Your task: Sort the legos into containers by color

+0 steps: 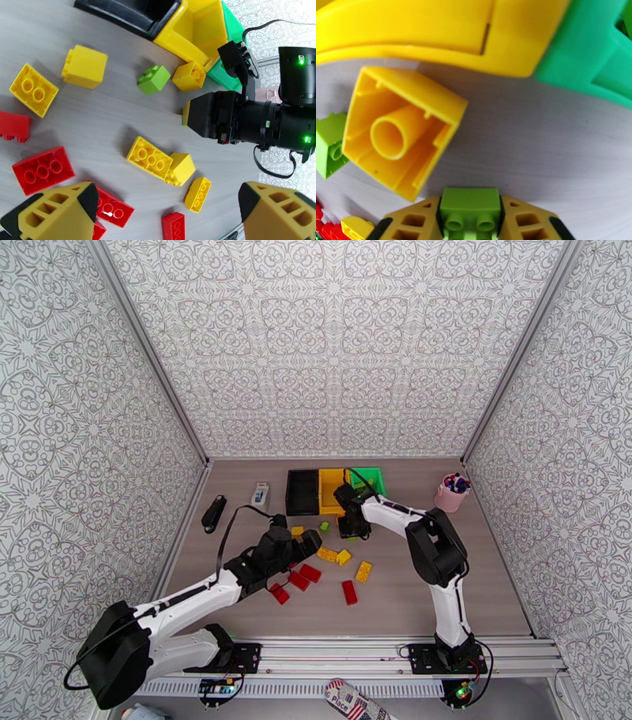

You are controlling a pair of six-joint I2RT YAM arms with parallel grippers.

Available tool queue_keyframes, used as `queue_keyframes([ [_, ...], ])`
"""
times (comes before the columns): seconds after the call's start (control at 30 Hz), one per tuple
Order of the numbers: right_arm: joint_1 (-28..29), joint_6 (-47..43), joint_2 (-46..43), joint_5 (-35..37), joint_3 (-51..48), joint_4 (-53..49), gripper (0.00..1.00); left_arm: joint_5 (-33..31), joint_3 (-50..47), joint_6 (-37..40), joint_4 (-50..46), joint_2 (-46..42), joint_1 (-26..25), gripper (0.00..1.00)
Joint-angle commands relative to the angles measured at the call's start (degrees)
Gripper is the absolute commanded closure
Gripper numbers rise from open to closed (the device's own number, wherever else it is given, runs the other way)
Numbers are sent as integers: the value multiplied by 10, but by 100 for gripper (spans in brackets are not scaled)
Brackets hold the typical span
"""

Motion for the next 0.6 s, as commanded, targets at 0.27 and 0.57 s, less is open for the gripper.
queue_keyframes([
  [0.27,-58,11,-122,-23,-14,-7,68,73,177,64,19,146,24,1],
  [0.57,-132,5,-71,-49,110,-49,66,145,361,111,-35,274,66,1],
])
